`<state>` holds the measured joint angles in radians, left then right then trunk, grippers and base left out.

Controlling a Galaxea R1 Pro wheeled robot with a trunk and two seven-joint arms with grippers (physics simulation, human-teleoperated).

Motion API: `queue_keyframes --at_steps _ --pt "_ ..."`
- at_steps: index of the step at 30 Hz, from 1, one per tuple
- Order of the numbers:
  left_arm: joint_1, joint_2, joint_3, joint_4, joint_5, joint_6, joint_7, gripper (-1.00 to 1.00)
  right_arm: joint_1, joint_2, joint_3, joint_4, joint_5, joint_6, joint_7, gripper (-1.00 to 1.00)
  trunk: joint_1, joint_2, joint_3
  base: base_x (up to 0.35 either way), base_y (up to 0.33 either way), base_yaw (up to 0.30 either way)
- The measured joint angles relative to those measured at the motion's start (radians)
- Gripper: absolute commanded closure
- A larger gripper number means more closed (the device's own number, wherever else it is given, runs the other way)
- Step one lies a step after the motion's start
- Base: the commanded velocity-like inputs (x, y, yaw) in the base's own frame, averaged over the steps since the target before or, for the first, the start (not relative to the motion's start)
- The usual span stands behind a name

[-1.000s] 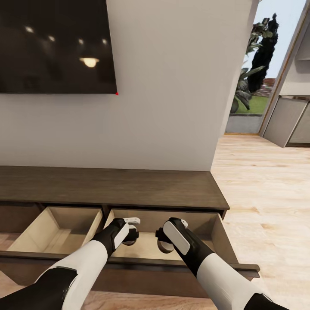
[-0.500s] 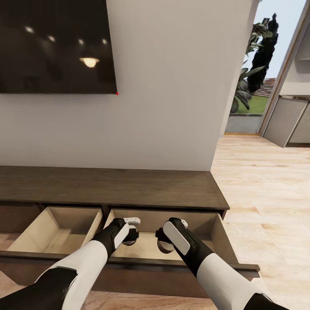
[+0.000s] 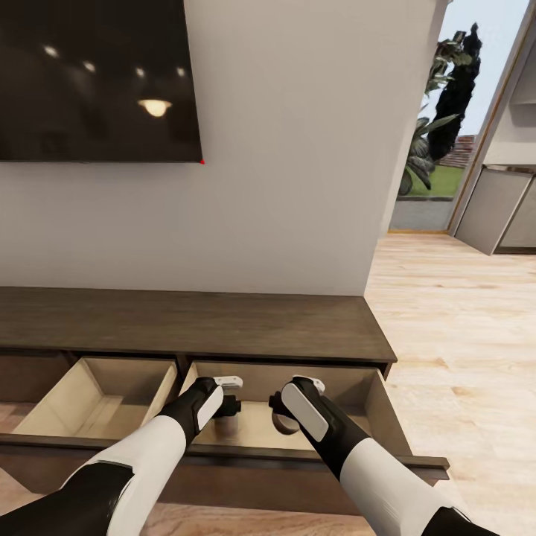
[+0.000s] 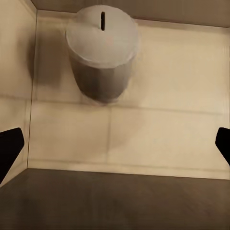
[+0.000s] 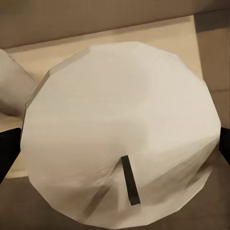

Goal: Place each of the two pumpkins and all three candles from the living room inside a cabinet in the living room (use any cabinet), then make sure every cabinet is closed, and position the cauldron so it is next to a table in the living room.

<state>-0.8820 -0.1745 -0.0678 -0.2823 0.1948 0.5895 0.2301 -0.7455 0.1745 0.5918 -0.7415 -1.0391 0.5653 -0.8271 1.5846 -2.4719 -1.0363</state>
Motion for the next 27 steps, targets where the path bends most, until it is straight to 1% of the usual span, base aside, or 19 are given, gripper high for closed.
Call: queue_keyframes --at_steps 7,12,16,18,19,21,22,24,25,27 --pt "0.000 0.000 0.000 0.000 0.001 0.004 0.000 -1.00 0.001 0.000 0.004 0.001 0.000 -0.029 0.002 -1.00 0.000 0.000 0.000 0.000 0.000 0.000" --pt "0.000 0.000 0.000 0.001 0.001 0.005 0.000 -1.00 0.000 0.000 0.001 0.085 -0.001 -0.038 0.020 -1.00 0.000 0.000 0.000 0.000 0.000 0.000" --pt "0.000 0.000 0.000 0.001 0.001 0.006 0.000 -1.00 -0.001 0.000 0.001 0.104 0.000 -0.045 0.035 -1.00 0.000 0.000 0.000 0.000 0.000 0.000" --pt "0.000 0.000 0.000 0.002 0.001 0.006 0.000 -1.00 -0.001 0.000 0.002 0.106 0.003 -0.062 0.037 -1.00 0.000 0.000 0.000 0.000 0.000 0.000" --pt "0.000 0.000 0.000 0.002 0.001 0.006 0.000 -1.00 0.000 0.000 0.003 0.109 0.012 -0.082 0.038 -1.00 0.000 0.000 0.000 0.000 0.000 0.000" --pt "0.000 0.000 0.000 0.002 0.001 0.006 0.000 -1.00 0.000 0.000 0.003 0.111 0.045 -0.115 0.043 -1.00 0.000 0.000 0.000 0.000 0.000 0.000" --pt "0.000 0.000 0.000 0.002 0.001 0.006 0.000 -1.00 0.000 0.000 0.003 0.112 0.078 -0.130 0.052 -1.00 0.000 0.000 0.000 0.000 0.000 0.000" --pt "0.000 0.000 0.000 0.002 0.001 0.006 0.000 -1.00 0.000 0.000 0.000 0.113 0.157 -0.147 0.092 -1.00 0.000 0.000 0.000 0.000 0.000 0.000" --pt "0.000 0.000 0.000 0.002 0.001 0.006 0.000 -1.00 0.000 0.000 -0.001 0.114 0.186 -0.151 0.111 -1.00 0.000 0.000 0.000 0.000 0.000 0.000" --pt "0.000 0.000 0.000 0.002 0.001 0.005 0.000 -1.00 0.000 0.000 -0.002 0.114 0.215 -0.155 0.134 -1.00 0.000 0.000 0.000 0.000 0.000 0.000"
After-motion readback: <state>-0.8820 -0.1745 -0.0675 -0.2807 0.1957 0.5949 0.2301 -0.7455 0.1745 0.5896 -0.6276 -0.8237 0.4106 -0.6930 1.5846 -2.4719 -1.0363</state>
